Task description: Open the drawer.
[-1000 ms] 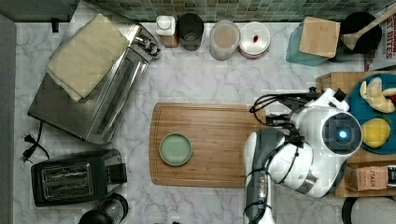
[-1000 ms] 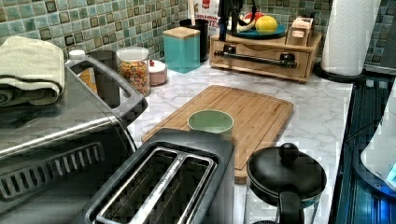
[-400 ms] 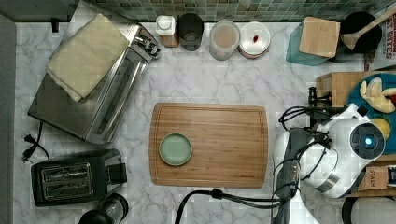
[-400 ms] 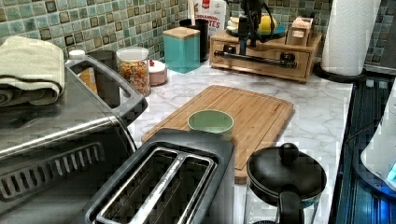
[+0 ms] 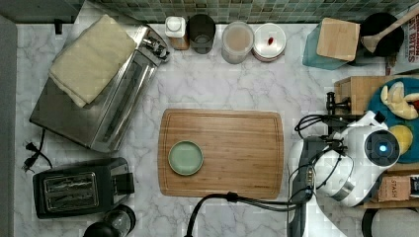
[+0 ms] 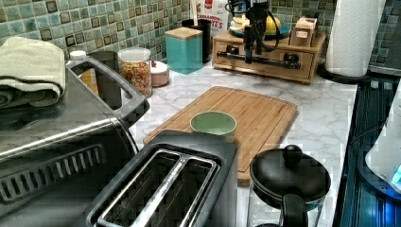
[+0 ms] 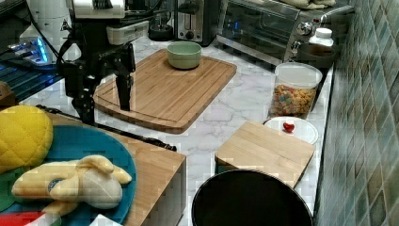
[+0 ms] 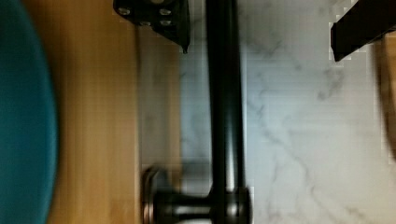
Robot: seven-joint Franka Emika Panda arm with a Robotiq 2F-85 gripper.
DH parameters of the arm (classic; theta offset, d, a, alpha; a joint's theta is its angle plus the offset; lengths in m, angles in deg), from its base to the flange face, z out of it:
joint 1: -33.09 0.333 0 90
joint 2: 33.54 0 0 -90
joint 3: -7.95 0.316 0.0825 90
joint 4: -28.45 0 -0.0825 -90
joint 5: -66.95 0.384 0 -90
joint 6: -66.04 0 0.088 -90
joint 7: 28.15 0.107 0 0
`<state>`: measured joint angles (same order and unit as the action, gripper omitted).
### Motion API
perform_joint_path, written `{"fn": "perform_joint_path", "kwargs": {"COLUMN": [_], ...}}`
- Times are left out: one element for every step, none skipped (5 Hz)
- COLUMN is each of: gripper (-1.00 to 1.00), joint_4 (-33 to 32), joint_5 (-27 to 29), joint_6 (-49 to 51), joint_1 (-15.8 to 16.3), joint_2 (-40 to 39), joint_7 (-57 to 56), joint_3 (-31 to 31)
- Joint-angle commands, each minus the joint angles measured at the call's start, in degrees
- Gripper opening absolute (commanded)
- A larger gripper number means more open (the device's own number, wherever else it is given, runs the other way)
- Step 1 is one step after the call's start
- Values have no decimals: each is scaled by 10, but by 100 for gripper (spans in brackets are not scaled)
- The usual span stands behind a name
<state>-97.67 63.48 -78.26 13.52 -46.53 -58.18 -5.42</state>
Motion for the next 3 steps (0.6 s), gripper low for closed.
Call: {"fn": "perform_joint_path", "kwargs": {"gripper": [100, 100, 100], "joint_4": [28, 25, 3], "joint_5": [73, 71, 36], "joint_6": [-47, -33, -46], "joint_1": [-42, -33, -16], "joint_2": [-47, -56, -53], "joint_7": [-114, -90, -57], "joint_3": [41, 35, 11]}}
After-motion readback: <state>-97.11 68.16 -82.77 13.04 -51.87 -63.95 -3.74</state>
